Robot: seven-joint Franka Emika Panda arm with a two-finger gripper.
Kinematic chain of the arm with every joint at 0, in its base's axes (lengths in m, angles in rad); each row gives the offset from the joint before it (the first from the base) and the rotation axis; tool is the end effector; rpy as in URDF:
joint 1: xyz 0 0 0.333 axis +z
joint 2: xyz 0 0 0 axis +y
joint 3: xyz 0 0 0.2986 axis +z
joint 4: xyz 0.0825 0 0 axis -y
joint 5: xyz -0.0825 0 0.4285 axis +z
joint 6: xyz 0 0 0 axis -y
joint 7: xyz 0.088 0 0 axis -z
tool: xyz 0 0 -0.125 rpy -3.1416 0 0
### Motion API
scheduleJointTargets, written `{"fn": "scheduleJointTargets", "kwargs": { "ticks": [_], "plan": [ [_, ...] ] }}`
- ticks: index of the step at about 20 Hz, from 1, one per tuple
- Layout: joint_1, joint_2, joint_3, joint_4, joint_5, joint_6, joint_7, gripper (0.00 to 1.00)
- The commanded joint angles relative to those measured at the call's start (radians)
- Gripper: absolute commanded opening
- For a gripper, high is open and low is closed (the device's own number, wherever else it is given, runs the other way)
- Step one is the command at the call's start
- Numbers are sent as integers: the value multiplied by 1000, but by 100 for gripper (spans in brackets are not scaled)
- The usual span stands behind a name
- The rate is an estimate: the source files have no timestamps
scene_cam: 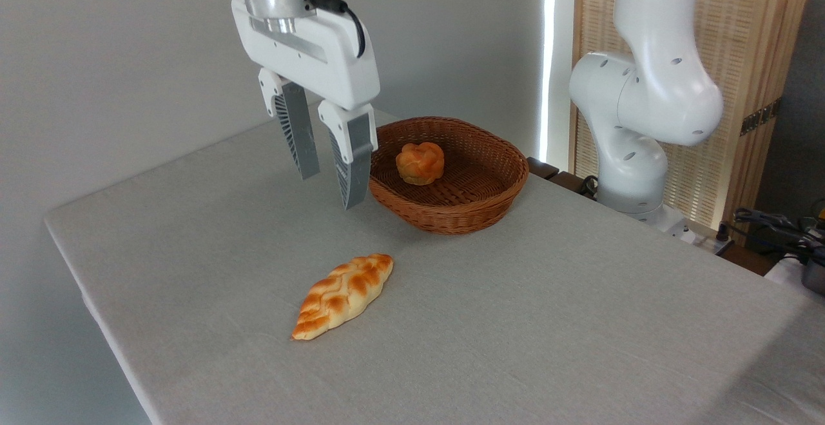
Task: Put bread into the basket
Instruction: 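Lower the open gripper toward the braided bread loaf, then descend over the braided loaf and close the gripper around its middle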
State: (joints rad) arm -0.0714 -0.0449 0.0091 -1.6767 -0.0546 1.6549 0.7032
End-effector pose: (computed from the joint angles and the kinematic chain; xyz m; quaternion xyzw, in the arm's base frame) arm 0.5911 -0.0432 0.5685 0.9280 -0.3715 0.0196 0.0224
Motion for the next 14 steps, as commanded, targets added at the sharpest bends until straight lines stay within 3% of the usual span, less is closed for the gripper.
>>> {"fn": "scheduleJointTargets", "kwargs": {
  "ticks": [1, 4, 8, 10, 14],
  "plan": [
    [-7, -13, -11, -115, -1, 133, 2, 100],
    [-7, -19, -52, -205, 2, 236, -8, 100],
    [-8, -16, -63, -282, 4, 276, -163, 100],
    [-8, -7, -72, -304, 7, 284, -201, 100],
    [-8, -3, -81, -383, 12, 403, -243, 100]
  ]
}}
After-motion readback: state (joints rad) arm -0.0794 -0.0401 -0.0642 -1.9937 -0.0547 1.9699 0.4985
